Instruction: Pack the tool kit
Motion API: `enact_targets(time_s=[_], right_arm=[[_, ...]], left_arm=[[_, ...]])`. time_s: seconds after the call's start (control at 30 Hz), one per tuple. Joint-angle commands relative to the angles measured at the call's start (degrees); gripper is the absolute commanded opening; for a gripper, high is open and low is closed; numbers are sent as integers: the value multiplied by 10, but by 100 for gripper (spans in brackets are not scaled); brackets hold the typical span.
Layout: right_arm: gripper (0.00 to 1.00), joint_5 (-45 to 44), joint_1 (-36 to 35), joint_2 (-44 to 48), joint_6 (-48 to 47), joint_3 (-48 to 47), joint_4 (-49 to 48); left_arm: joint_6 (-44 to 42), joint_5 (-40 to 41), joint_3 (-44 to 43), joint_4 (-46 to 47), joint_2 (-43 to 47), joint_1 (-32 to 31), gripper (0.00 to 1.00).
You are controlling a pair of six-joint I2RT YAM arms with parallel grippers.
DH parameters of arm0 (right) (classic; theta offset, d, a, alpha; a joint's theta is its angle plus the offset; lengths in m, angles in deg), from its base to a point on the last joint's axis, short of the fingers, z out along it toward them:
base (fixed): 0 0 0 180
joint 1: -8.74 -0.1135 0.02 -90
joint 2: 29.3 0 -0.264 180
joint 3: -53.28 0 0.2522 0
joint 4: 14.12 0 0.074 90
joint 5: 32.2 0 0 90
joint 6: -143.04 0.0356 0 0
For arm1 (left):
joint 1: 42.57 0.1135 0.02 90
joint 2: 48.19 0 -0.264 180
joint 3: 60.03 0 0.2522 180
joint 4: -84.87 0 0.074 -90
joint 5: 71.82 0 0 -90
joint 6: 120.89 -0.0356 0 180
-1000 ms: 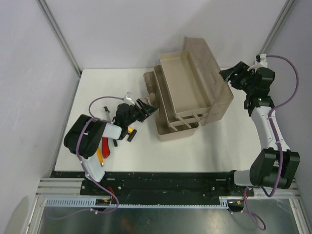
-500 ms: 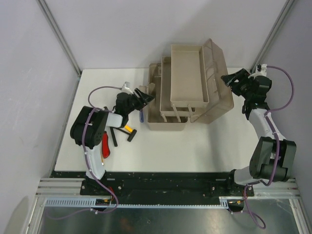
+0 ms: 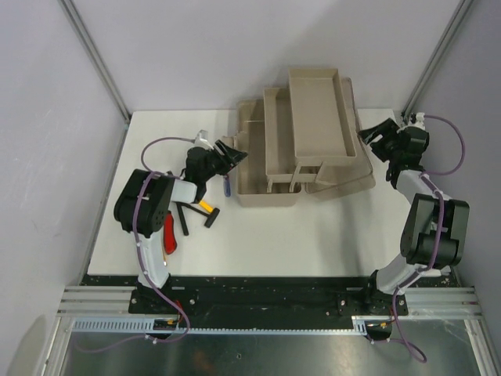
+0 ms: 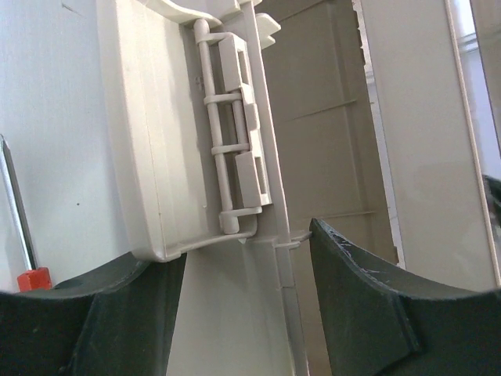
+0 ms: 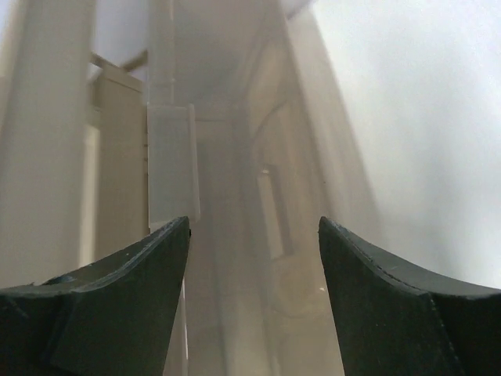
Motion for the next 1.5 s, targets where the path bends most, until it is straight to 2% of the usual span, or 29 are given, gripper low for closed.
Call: enact_targets(time_s=[0.0,0.2,0.37,0.67,0.77,0.9,1.1,1.23,1.33,1.47], right_arm=[[73,92,-42,-58,-57,29,112],[73,111,-57,-99,-60,29,94],[73,86,-62,-109,-57,29,103],[72,-64,-59,-31,-53,26,165],[71,-149,-57,12,-56,5,227],[75,-263,-49,63,-54,-16,297],[79,-353,-45,133,-51,-21,351],[81,-385,-42,180,-58,-21,377],[82,-400,-35,211,-64,-21,403],[82,-421,-20,254,-65,-22,449]], left_arm=[[-6,-54,-11,-39,-18,-23,66],[-14,-62,-23,-49,-20,-23,66],[-22,-67,-27,-57,-21,-21,66],[-37,-67,-27,-75,2,-10,72],[-43,-66,-27,-85,17,-2,75],[-42,-70,-30,-104,43,8,79],[-70,-60,-25,-150,94,13,89],[-96,-31,-1,-188,133,16,98],[-107,12,18,-237,168,16,99],[-94,110,46,-329,244,17,99]])
